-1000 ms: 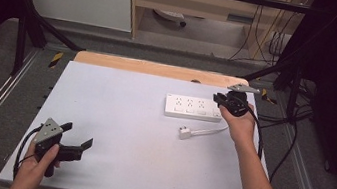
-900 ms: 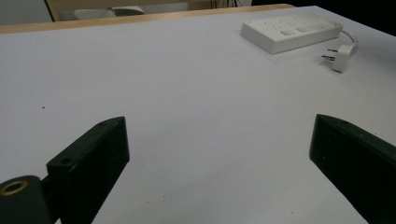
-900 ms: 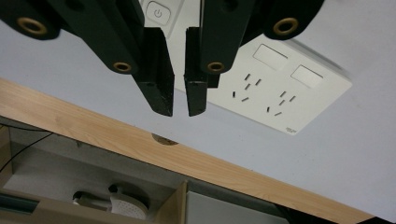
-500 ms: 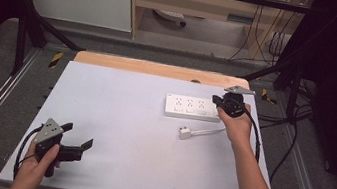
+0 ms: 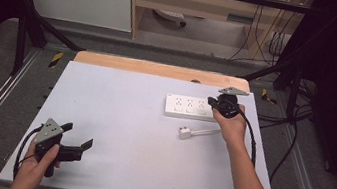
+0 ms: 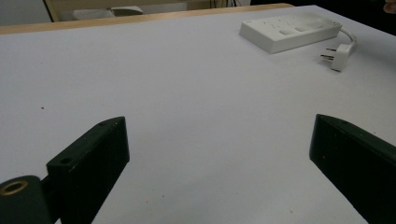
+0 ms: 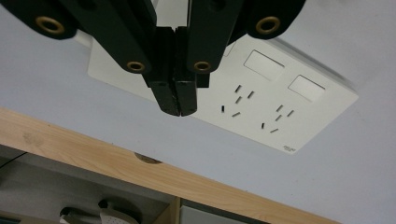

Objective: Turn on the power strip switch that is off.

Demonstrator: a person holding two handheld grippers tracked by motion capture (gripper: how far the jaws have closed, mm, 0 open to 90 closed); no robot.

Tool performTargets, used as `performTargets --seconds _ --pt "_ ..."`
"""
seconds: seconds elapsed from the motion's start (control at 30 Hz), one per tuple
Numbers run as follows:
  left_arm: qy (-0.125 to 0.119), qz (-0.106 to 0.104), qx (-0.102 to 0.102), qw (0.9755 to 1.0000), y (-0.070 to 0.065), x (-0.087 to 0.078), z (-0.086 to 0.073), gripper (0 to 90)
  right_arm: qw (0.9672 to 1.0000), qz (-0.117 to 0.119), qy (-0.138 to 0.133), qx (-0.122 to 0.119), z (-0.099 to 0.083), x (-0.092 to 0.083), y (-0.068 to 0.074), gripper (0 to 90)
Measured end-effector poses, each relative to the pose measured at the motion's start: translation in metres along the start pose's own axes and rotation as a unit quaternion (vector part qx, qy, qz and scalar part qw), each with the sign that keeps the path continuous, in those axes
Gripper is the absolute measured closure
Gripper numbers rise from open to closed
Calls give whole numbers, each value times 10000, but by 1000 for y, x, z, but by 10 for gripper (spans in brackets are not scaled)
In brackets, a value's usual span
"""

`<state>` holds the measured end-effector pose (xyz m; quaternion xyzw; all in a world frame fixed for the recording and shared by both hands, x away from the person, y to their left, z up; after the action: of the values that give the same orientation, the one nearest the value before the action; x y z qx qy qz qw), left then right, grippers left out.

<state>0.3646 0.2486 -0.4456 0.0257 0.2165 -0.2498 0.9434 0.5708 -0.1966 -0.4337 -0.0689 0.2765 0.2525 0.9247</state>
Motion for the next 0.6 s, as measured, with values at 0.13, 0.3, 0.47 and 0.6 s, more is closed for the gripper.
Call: performTargets --seconds 0.13,0.3,0.47,0.6 --pt "-8 10 1 10000 1 0 0 49 10000 -6 55 36 -4 3 0 900" --pt "6 -10 1 10000 0 0 0 49 9999 -14 122 44 -12 5 0 900" --pt "16 -8 12 10000 0 1 0 49 9999 15 163 30 -18 6 2 900" --pt "0 8 7 10000 0 0 0 49 9998 15 196 26 -21 7 3 900"
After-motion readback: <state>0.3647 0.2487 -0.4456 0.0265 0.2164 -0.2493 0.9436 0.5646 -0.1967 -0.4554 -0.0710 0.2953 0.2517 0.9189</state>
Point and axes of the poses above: each handheld gripper's, and its own axes: x roughly forward along the jaws, z roughly out of its top, y roughly to its left, the point moved 6 cm from there along x, roughly forward along the jaws, and after that the axes turned 2 degrees about z, right-handed, at the moved point
